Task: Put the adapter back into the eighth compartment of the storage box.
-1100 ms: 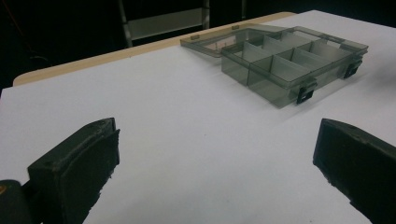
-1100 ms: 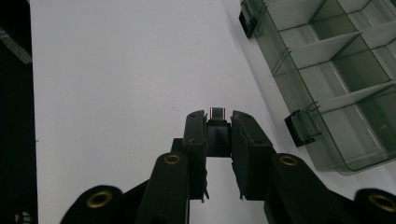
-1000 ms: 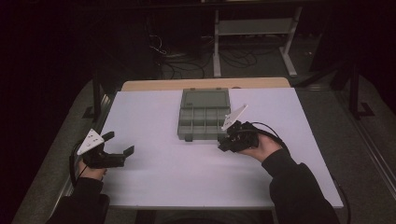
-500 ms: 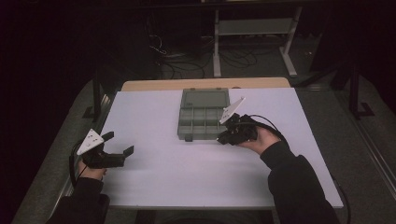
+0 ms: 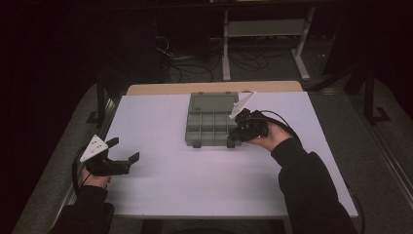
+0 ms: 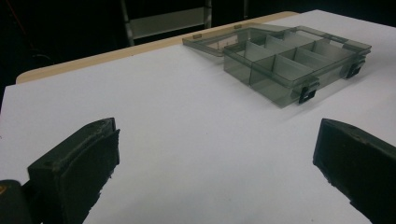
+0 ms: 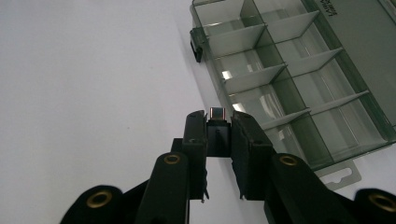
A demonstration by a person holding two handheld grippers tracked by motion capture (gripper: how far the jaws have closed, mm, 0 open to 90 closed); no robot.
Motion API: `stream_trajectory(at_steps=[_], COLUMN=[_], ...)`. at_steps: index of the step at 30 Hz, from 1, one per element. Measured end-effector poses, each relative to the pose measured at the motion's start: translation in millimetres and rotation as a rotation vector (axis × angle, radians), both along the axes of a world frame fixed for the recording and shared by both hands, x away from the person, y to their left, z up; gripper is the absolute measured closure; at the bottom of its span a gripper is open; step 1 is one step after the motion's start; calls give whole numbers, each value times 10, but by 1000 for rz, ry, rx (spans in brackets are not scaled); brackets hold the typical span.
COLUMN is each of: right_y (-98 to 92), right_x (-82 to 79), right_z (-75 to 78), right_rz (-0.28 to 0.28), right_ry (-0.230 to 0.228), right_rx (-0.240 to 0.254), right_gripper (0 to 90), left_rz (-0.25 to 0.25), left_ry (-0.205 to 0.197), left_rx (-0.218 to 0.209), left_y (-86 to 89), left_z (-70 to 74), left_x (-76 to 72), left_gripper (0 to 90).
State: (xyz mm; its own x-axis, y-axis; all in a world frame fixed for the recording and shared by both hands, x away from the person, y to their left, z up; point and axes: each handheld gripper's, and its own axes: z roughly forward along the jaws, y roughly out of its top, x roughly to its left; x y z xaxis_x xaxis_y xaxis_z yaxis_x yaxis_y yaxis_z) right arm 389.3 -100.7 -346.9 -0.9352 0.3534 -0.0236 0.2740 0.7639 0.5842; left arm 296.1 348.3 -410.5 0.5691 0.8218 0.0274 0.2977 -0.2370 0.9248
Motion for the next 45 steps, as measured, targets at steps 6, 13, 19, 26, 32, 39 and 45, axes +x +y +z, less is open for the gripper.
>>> stream_trajectory(at_steps=[6,13,19,26,32,39,45], right_y=[-9,-17,-51,-63,-48,-55,-75], right_x=[69,188,268,353,396,458,519], right_z=[12,-8,-51,-115,-176,-237,-300], right_rz=[-17,-34,-54,-79,-85,-98,-108], right_ry=[1,-1,2,-7,-1,15,25], right_rx=[-4,10,20,13,-2,-7,-14], right_gripper=[746,746,746,746,746,747,746], left_rz=[0,0,-1,-1,-1,-1,0], left_ry=[-1,0,-1,-1,-1,-1,-1], left_rx=[1,1,1,4,2,3,3], left_y=[-1,1,0,-2,-2,-1,-1], left_z=[1,0,0,0,0,-1,-1], left_x=[-1,0,0,0,1,1,1], left_gripper=[0,0,0,0,0,0,0])
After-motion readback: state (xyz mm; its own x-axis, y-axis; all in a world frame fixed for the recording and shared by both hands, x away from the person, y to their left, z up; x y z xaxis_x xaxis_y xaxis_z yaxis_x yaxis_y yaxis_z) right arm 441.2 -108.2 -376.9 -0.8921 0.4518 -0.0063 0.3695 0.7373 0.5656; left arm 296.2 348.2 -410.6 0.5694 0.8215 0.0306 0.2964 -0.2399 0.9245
